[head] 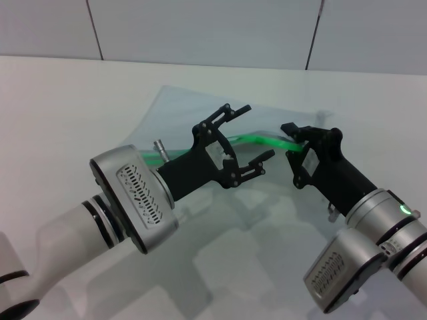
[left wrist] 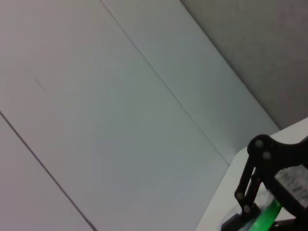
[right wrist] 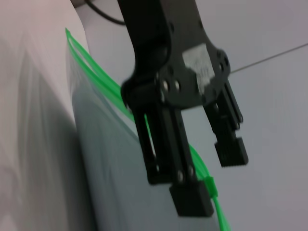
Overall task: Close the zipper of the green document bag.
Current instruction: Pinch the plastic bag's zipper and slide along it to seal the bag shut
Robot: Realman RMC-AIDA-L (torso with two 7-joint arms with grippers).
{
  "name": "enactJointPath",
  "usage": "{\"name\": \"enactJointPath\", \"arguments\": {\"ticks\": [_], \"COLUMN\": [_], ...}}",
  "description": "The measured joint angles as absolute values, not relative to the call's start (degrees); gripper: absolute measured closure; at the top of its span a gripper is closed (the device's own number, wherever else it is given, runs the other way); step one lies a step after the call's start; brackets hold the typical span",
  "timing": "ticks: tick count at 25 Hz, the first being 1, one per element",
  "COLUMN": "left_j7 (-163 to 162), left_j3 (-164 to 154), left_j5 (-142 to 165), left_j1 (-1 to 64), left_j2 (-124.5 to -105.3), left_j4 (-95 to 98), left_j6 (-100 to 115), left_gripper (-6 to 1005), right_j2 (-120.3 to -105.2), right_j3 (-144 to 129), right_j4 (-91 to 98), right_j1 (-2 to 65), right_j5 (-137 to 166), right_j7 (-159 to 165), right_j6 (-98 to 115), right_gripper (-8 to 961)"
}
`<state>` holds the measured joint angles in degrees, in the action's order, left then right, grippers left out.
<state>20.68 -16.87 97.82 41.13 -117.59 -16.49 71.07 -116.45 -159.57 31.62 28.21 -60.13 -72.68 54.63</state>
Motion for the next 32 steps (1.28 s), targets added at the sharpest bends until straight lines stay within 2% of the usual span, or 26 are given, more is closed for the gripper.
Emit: {"name": "enactJointPath", "arguments": {"ticks": [13,21,32], "left_j7": [25.73,28.27,31.85], "left_j3": [-16.43,-16.43,-16.43], "left_j5": [97.73,97.8,98.1], "left_j1": [40.94,40.97,41.05], "left_j2": [-117.6,-117.6,-117.6], "left_j4": [-16.54,-17.04,-17.66], "left_j6": [70.75,70.74,70.75], "left_gripper": [241,640,660], "right_j2": [-116.45,-116.45,-116.45], "right_j3": [-160.57,-161.25,-161.91], "right_j4": [31.82,31.82,31.81], "right_j1": [28.59,28.83,28.98], "right_j5": [-60.1,-60.03,-60.02], "right_j7": [-72.68,-72.76,-72.91], "right_j6": [54.67,54.68,54.68], "right_gripper": [903,903,903]}}
